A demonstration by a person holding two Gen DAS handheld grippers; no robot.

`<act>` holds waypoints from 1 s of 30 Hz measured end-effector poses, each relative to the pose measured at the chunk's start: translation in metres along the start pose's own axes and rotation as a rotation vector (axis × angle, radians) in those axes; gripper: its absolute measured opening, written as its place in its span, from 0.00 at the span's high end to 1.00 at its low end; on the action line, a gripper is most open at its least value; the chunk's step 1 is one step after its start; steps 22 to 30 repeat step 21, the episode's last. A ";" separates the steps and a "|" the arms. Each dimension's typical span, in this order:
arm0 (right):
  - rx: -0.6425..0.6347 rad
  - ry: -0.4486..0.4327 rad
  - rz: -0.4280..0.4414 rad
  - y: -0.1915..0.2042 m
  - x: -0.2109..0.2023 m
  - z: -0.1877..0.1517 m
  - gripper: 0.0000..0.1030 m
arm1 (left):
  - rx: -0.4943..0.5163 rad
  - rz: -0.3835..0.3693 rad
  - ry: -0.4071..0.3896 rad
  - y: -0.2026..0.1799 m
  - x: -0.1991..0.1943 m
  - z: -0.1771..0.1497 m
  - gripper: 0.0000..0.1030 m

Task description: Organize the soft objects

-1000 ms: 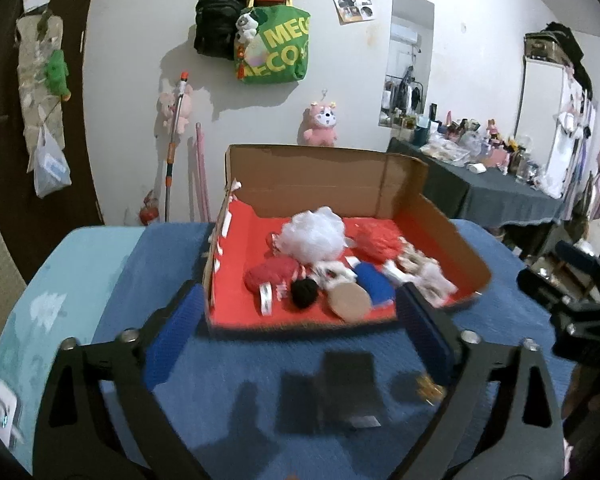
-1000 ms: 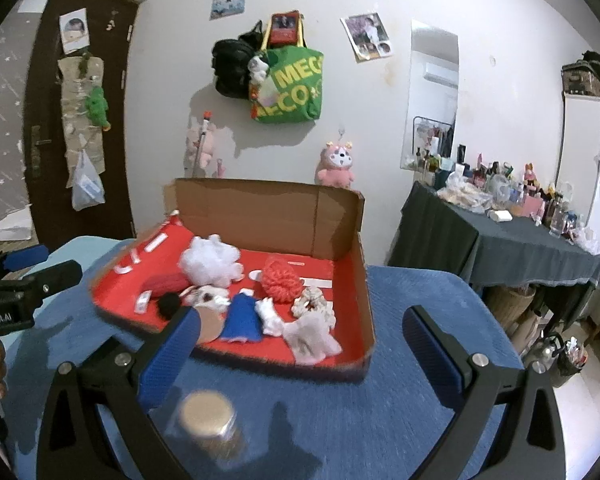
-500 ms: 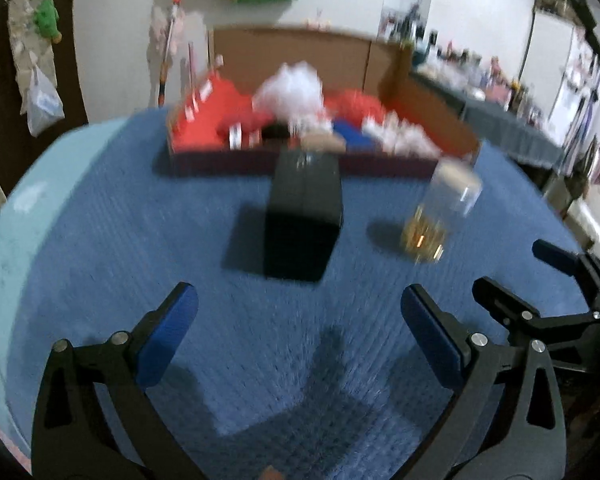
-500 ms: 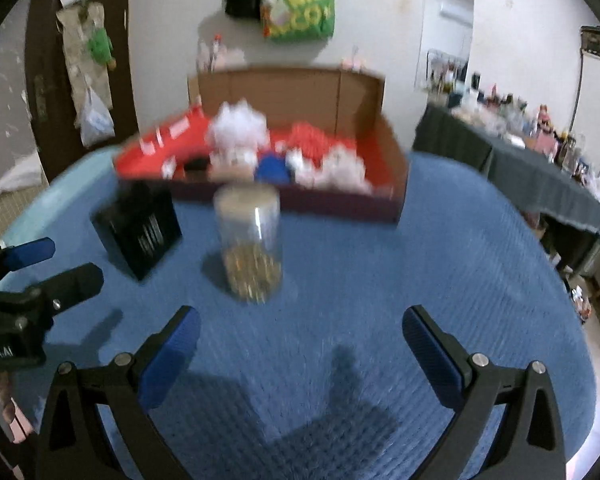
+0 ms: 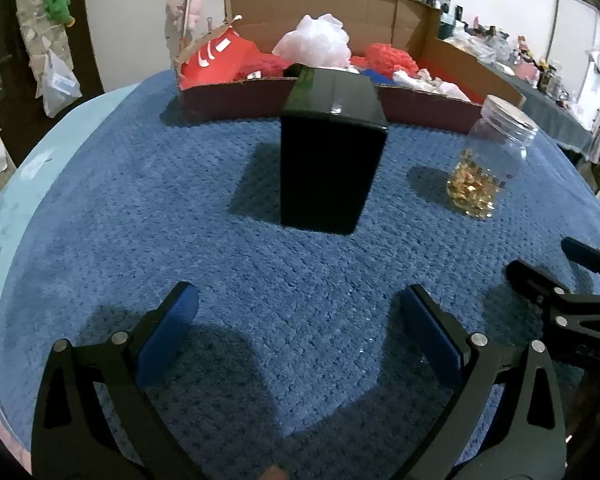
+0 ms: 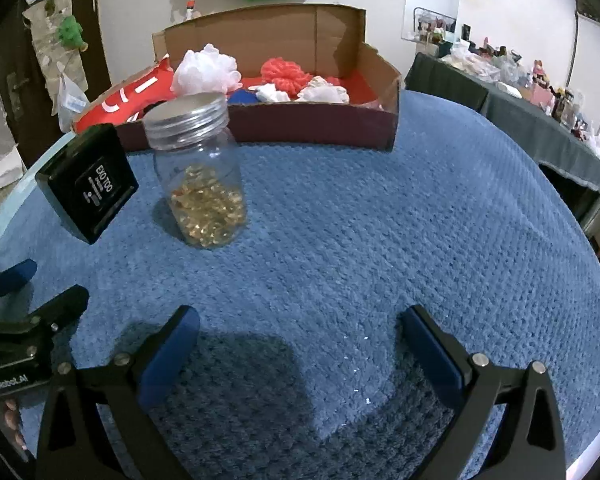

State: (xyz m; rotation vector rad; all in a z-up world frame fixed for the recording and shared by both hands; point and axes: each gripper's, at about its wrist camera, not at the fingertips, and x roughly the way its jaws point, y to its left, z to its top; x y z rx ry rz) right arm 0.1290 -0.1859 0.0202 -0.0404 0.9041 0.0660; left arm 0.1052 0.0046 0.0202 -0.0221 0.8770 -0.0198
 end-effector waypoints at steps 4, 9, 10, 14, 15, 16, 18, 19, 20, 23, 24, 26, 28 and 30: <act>0.000 0.002 0.005 0.000 0.001 0.000 0.00 | -0.017 0.010 0.006 -0.001 0.004 0.003 0.00; 0.013 0.007 0.016 -0.003 0.002 0.002 0.00 | -0.013 0.017 0.007 -0.003 0.006 0.005 0.00; 0.013 0.007 0.016 -0.004 0.002 0.002 0.00 | -0.013 0.016 0.007 -0.003 0.006 0.005 0.00; 0.010 0.008 0.011 -0.002 0.003 0.004 0.00 | -0.013 0.016 0.006 -0.004 0.007 0.008 0.00; 0.011 0.008 0.012 -0.002 0.003 0.004 0.00 | -0.014 0.015 0.006 -0.004 0.007 0.008 0.00; 0.012 0.008 0.012 -0.001 0.003 0.003 0.00 | -0.015 0.014 0.005 -0.003 0.007 0.008 0.00; 0.009 0.008 0.009 -0.001 0.003 0.003 0.00 | -0.016 0.013 0.004 -0.003 0.008 0.008 0.00; 0.008 0.008 0.008 0.000 0.004 0.003 0.00 | -0.015 0.013 0.004 -0.004 0.008 0.008 0.00; 0.007 0.008 0.008 0.000 0.004 0.003 0.00 | -0.015 0.013 0.004 -0.004 0.008 0.008 0.00; 0.006 0.009 0.007 0.000 0.004 0.003 0.00 | -0.015 0.013 0.004 -0.004 0.008 0.008 0.00; 0.006 0.009 0.007 0.000 0.004 0.003 0.00 | -0.015 0.013 0.004 -0.004 0.008 0.008 0.00; 0.006 0.009 0.007 0.000 0.004 0.003 0.00 | -0.015 0.013 0.004 -0.004 0.008 0.008 0.00; 0.006 0.009 0.007 0.000 0.004 0.003 0.00 | -0.015 0.013 0.004 -0.004 0.008 0.008 0.00; 0.006 0.009 0.007 0.000 0.004 0.003 0.00 | -0.015 0.013 0.004 -0.004 0.008 0.008 0.00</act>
